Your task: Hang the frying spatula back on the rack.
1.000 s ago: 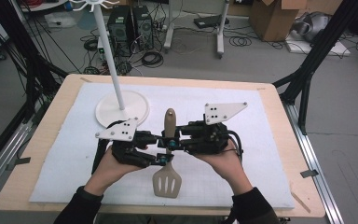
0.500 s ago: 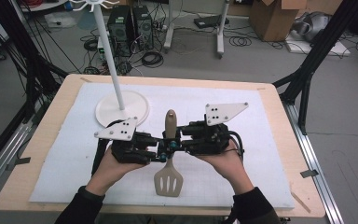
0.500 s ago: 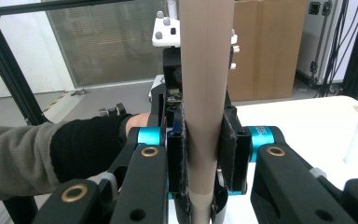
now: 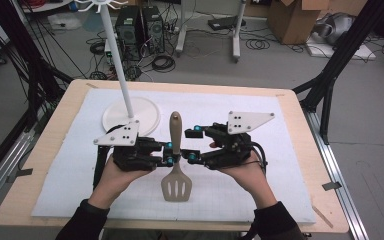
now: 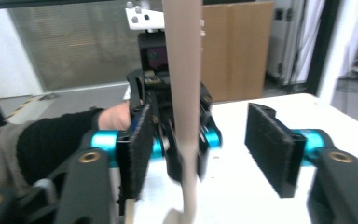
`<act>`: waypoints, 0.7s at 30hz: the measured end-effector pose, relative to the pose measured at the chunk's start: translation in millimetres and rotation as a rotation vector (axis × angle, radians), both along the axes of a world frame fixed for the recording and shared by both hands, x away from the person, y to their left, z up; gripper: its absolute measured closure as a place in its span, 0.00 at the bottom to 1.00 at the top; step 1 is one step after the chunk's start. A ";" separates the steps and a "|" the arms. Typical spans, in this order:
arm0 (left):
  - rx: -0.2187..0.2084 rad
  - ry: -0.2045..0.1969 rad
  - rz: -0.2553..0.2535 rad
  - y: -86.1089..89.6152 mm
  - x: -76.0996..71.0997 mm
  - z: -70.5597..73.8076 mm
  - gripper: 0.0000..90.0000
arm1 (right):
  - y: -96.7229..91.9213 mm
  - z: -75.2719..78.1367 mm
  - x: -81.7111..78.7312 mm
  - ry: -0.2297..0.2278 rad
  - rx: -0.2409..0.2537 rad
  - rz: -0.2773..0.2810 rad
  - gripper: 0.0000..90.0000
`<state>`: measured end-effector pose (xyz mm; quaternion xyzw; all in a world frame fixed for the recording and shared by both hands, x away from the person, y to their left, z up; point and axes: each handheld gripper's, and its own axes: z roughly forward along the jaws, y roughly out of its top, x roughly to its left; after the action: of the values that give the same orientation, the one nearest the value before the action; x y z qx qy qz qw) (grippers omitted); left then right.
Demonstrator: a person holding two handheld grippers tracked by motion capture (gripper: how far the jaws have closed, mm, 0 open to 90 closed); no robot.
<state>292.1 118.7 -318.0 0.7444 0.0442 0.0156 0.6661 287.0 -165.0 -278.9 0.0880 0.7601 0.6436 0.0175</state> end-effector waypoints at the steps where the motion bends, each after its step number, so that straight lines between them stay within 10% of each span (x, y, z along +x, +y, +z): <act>1: 0.002 -0.002 0.010 2.3 0.7 1.2 0.87 | -5.2 -1.5 -0.5 -0.006 0.002 -0.027 0.39; 21: 0.007 -0.026 0.210 47.0 27.0 26.4 0.87 | -102.9 -66.0 -8.4 0.023 -0.022 -0.340 0.16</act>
<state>319.0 165.7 -291.5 0.7378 0.1135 0.0953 0.6586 278.6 -267.8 -345.0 0.2228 0.7415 0.6217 0.1183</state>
